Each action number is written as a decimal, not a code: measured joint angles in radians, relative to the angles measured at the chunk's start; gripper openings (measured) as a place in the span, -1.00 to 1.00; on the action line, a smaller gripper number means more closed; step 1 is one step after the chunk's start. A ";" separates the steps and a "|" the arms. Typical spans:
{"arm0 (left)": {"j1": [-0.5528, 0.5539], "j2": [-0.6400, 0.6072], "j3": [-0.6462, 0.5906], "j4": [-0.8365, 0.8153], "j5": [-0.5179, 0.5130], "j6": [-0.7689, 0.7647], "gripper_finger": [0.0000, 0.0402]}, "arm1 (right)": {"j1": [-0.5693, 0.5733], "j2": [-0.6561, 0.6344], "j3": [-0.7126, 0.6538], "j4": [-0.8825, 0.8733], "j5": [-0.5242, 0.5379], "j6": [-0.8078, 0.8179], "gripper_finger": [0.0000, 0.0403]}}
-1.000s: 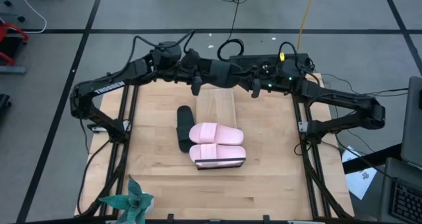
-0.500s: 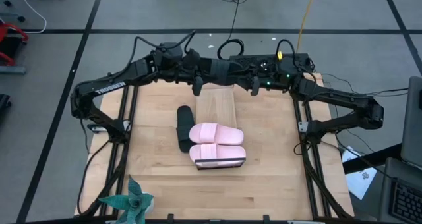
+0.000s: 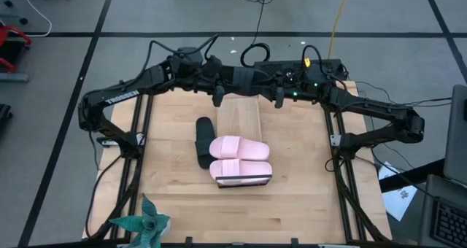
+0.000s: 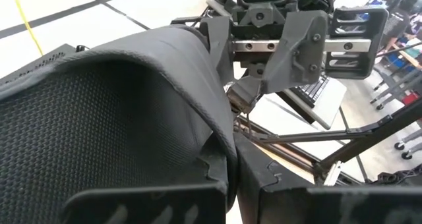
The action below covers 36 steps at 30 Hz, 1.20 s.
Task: Pick and place slides into the shelf
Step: Put the left black slipper on the shelf
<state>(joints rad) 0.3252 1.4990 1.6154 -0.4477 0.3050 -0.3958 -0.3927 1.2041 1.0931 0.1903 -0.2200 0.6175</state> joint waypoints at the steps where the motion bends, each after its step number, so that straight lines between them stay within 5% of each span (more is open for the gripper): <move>1: 0.000 0.000 0.000 0.000 0.000 -0.001 -1.00 | 0.000 0.000 0.000 0.001 0.002 -0.002 -0.21; 36: -0.025 0.004 0.002 -0.031 -0.018 0.002 -1.00 | 0.002 0.091 -0.002 0.175 -0.008 0.106 -0.21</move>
<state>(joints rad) 0.3004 1.5032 1.6176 -0.4784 0.2867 -0.3938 -0.3912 1.2950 1.0912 0.3658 -0.2275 0.7239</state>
